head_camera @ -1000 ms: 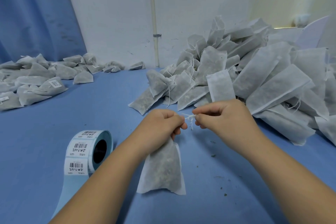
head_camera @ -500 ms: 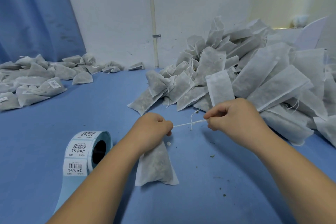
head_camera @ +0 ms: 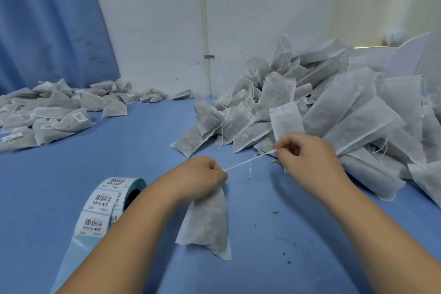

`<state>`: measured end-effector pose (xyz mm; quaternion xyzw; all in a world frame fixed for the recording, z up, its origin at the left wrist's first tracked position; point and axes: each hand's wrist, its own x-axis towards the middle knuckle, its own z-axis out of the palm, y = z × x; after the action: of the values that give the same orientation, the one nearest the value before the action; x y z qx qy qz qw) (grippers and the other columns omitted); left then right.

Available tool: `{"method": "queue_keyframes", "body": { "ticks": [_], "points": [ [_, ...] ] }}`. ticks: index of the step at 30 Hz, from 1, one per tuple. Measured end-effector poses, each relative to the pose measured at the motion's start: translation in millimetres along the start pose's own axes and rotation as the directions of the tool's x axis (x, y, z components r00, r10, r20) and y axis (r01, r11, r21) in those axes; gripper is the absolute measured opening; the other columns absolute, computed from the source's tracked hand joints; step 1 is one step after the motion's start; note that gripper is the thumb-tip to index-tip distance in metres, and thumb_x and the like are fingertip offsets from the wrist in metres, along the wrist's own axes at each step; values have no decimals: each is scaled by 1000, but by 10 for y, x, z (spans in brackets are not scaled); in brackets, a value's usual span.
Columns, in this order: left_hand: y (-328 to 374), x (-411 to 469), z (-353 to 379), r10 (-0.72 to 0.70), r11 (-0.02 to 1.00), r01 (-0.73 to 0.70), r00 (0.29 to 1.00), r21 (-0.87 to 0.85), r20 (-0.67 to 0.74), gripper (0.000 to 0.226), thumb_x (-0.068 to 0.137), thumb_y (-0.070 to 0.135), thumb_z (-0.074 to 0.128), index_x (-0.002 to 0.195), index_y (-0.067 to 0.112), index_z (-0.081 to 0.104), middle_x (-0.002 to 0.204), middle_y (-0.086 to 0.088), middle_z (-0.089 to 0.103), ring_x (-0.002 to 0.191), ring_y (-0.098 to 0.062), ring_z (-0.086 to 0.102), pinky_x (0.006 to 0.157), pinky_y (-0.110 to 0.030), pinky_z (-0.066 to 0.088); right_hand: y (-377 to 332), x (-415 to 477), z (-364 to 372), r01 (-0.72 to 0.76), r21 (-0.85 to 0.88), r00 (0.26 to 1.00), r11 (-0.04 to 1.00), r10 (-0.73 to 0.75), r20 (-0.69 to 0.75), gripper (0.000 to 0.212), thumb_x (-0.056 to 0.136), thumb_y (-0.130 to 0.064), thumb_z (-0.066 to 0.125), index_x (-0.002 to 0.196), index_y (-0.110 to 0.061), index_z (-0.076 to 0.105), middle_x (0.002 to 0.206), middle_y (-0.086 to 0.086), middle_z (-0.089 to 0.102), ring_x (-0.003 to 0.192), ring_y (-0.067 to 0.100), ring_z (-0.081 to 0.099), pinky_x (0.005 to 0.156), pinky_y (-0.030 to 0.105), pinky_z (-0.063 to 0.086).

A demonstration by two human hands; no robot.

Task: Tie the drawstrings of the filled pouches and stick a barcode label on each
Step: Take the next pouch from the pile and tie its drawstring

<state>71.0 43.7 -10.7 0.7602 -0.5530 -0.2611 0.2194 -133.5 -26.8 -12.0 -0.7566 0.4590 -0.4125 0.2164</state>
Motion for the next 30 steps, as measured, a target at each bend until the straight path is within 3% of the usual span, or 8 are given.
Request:
{"method": "queue_keyframes", "body": {
  "ticks": [2,4,8,11,14,19,23,30],
  "points": [
    [22,-4,-39,-53,998,53,999,38,-9,27,94,37,51,75,19,45,64,1,47,34,-9,38,38,-11,29,-42,-22,0,5,75,1000,997,-4,-17,25,83,-10,60,69,-30,63,59,-12,59,54,-3,51,51,8,38],
    [36,11,-59,-99,994,100,995,47,-15,31,94,37,50,72,18,42,58,1,43,26,-11,38,34,-8,27,-104,-61,21,30,136,999,990,-27,-24,21,82,-9,61,70,-26,64,57,-12,57,53,-2,50,51,9,37],
    [43,75,-32,-68,988,58,995,-145,-69,31,95,38,52,77,13,52,67,-3,53,47,-19,52,41,-17,42,-241,-178,106,116,187,992,975,-124,28,20,79,-7,61,71,-24,64,58,-15,57,53,0,50,52,10,38],
    [25,87,-10,-66,909,42,997,-415,-44,35,95,38,54,97,5,64,80,-3,66,57,-16,63,48,-22,50,-293,-257,162,271,136,956,953,-283,78,18,78,-7,63,72,-24,63,70,-16,60,67,0,54,60,9,39],
    [-22,91,-20,-45,809,7,998,-588,-50,24,95,34,57,90,12,66,75,-1,69,59,-15,66,54,-23,52,-288,-311,219,404,20,900,915,-401,170,13,78,-13,62,76,-25,64,74,-17,56,76,2,54,64,12,39],
    [-41,96,-69,-42,619,-8,998,-785,-43,20,96,23,58,83,10,67,73,-7,71,63,-19,68,56,-28,56,-268,-330,266,500,-107,848,859,-461,262,7,82,-19,61,84,-24,65,83,-14,56,82,8,53,71,37,49],
    [-19,103,-61,-109,528,53,994,-848,-6,23,97,32,57,92,12,68,72,-6,72,61,-19,69,54,-30,57,-263,-330,271,540,-217,829,813,-470,302,12,88,-20,59,91,-23,70,90,-10,56,88,12,53,72,39,49],
    [19,83,-5,-74,574,66,997,-816,28,25,99,35,55,105,14,68,77,-5,70,65,-22,67,68,-38,57,-238,-324,294,478,-260,858,839,-383,341,16,92,-25,52,95,-27,68,93,-11,56,90,8,51,78,32,46]
  ]
}}
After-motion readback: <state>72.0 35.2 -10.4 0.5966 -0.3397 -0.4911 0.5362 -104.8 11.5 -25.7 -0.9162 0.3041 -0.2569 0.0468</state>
